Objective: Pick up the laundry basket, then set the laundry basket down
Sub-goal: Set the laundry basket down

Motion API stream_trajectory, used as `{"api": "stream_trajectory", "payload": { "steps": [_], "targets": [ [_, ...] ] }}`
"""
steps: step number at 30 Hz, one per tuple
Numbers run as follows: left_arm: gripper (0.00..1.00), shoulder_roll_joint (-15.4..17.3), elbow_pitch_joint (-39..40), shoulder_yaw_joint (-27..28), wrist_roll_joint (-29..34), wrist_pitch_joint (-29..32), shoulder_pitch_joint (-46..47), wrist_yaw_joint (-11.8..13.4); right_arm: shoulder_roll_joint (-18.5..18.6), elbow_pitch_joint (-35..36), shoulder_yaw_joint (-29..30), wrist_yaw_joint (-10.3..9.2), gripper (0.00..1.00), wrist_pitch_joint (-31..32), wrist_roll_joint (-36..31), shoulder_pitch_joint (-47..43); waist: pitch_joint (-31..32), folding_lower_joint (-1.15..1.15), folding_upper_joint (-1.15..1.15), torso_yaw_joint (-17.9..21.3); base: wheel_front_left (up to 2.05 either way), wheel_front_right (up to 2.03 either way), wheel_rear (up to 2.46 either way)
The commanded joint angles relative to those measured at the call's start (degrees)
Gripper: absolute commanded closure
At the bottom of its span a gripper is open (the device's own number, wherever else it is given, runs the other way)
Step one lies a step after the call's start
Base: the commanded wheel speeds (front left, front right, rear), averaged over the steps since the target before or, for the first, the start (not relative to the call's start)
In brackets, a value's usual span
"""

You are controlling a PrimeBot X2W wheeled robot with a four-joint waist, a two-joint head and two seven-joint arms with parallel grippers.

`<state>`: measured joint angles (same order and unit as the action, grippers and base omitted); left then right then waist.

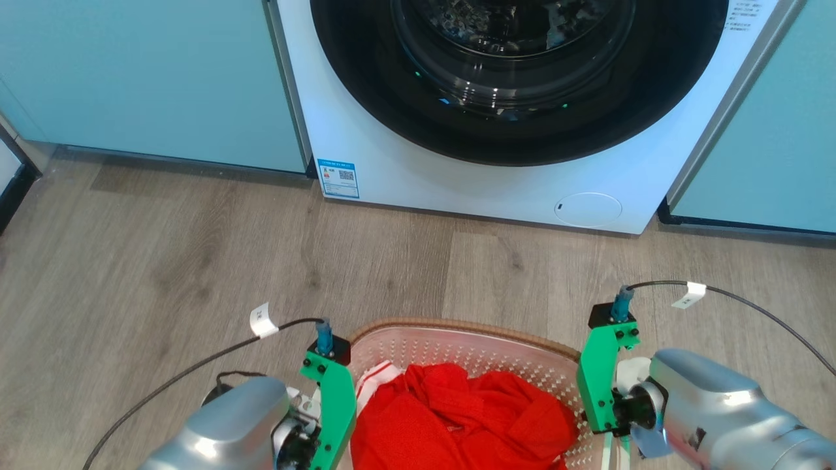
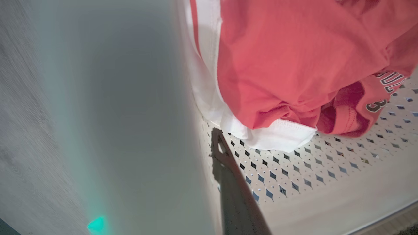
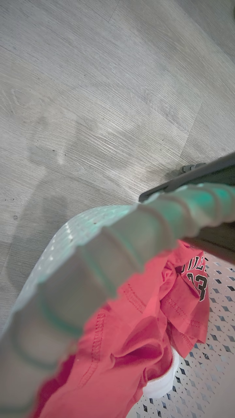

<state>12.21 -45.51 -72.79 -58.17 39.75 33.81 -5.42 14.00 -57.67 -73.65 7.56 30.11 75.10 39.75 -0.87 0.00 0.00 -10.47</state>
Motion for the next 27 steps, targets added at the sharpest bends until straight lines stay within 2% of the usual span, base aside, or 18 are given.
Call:
{"api": "stream_trajectory", "payload": {
  "steps": [1, 14, 27],
  "targets": [
    [1.00, -1.68, 2.94, -0.56, 0.35, 0.13, 1.35, -2.07, 0.56, 0.75, 0.30, -0.08, 1.00, -0.93, -1.38, 4.00, -0.05, 0.00, 0.00, -0.01, 0.00, 0.00, 0.00],
    [1.00, -2.06, 2.42, -0.56, 0.35, -1.04, 2.02, -2.07, 0.86, 0.98, 0.30, -0.08, 1.00, -1.53, -1.61, 4.44, -2.41, 0.00, 0.00, 0.20, 0.00, 0.00, 0.00],
    [1.00, -3.34, 1.11, -0.56, 0.38, -3.25, 4.40, -2.07, 1.84, 1.19, 0.29, -0.08, 1.00, -3.32, -2.95, 7.12, -10.24, 0.00, 0.00, 0.85, 0.00, 0.00, 0.00]
  ]
}}
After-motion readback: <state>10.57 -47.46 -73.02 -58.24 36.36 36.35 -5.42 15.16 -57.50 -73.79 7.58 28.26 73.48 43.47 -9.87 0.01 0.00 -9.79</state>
